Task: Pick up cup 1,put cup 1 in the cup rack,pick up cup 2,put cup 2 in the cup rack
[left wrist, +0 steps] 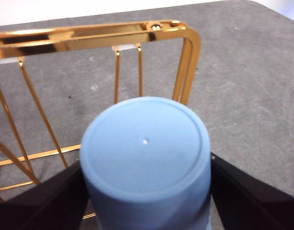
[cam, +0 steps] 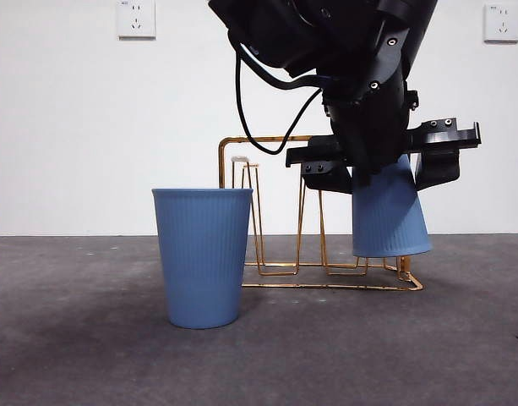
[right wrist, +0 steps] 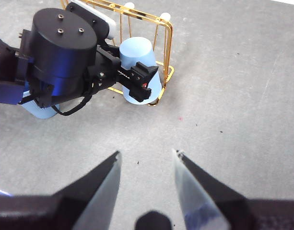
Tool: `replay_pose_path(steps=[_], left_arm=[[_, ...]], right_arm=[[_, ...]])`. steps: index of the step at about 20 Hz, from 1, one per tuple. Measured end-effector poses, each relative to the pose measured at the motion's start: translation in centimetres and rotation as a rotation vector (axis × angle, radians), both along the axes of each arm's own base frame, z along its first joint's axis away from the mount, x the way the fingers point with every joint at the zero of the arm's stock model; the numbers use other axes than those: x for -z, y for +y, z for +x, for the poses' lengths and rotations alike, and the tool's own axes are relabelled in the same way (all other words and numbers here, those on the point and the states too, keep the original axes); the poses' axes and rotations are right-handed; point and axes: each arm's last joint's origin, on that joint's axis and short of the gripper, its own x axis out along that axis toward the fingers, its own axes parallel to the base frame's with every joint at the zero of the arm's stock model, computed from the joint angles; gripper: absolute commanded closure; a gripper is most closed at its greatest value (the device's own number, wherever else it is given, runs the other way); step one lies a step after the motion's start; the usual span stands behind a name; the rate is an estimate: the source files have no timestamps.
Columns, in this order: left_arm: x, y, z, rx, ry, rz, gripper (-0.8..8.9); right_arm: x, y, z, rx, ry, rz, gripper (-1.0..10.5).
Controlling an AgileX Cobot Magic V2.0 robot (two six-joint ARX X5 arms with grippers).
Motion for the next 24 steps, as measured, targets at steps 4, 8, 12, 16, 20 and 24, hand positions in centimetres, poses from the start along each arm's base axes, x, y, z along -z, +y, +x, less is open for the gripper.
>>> replay_pose_path(steps=[4,8,12,16,20,24], left_arm=[[0.0,0.2,0.5,0.033,0.024,-0.026,5.0],[-0.1,0.4,0.9,0.053,0.06,-0.066,3.36],[0.5,0.6,0.8,0.122,0.142,-0.044,3.37],[0.9,0.7,0.6,0.145,0.189,-0.037,3.38],[1.4,0.8,0.3,0.187,0.264,-0.012,3.43],[2.0,1.0,-0.1,0.217,0.35,0.014,3.43]], right_arm=[[0.0,0.0,0.0,0.0,0.0,-0.001,7.6],[0.0,0.0,0.0,-0.002,-0.001,-0.003,7.6],[0.0,0.0,0.0,-0.002,-0.001,-0.003,7.6],[0.0,0.0,0.0,-0.003,-0.001,-0.004,7.6],[0.0,0.0,0.0,-0.004,-0.002,-0.005,7.6],[0.0,0.0,0.0,-0.004,-0.002,-0.005,7.6]])
